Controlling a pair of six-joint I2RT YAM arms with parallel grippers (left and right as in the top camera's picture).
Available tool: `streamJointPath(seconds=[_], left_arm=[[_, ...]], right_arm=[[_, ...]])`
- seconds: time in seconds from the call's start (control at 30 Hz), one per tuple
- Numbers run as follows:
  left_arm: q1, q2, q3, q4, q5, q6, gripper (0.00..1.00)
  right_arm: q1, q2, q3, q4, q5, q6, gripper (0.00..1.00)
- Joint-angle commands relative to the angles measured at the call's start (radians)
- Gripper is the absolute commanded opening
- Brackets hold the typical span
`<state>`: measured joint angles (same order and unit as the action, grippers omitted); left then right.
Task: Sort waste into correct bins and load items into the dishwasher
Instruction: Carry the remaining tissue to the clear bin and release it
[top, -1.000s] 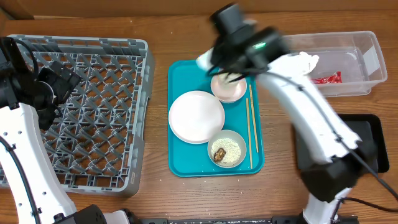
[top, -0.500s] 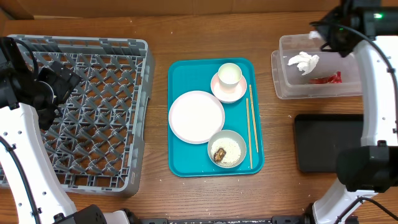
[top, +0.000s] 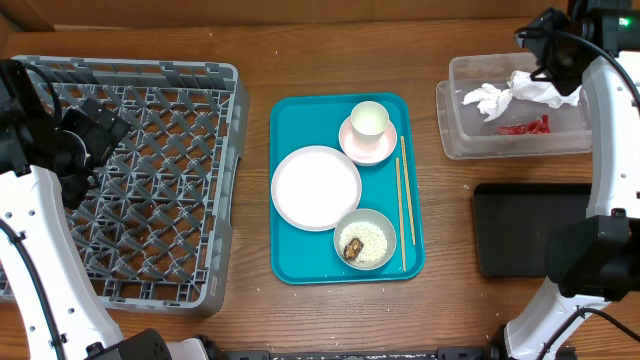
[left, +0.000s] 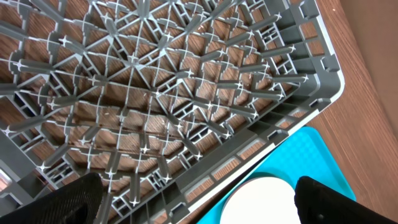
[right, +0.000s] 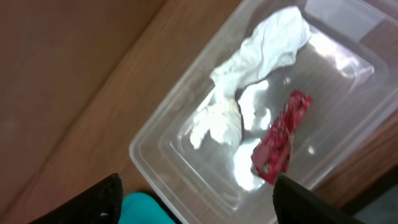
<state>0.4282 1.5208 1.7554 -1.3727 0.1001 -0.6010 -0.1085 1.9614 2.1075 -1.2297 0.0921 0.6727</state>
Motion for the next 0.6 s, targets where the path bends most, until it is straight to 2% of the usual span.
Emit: streamJointPath(seconds=[0.0,0.23,0.3,0.33,0.37,0.57], left_arm=[[0.003,-0.004,0.014,-0.001,-0.003,-0.013,1.00],[0.003,-0.004,0.014,-0.001,-0.003,-0.012,1.00],[0.003,-0.004,0.014,-0.001,-0.003,-0.013,1.00],[0.003,-0.004,0.014,-0.001,-0.003,-0.013,1.00],[0.003,-0.004,0.014,0.000,-0.003,-0.013,1.00],[0.003,-0.004,0.014,0.000,-0.003,-0.012,1.00]], right_arm=[[0.002,-0.031,0.020,-0.023,-0.101,-0.019,0.78],[0.002,-0.142,0.020,-0.065,-0.191,-0.019,0.80],[0.001,-0.178,0.020,-0.075,-0.182,-0.019,0.86],[0.001,-0.191,0.020,-0.079,-0.171,-0.019,0.90],[0.001,-0.204,0.020,-0.083,-0.146,-0.019,0.98],[-0.026,-0.250,0.020,-0.160,0.090,-0.019,1.00]])
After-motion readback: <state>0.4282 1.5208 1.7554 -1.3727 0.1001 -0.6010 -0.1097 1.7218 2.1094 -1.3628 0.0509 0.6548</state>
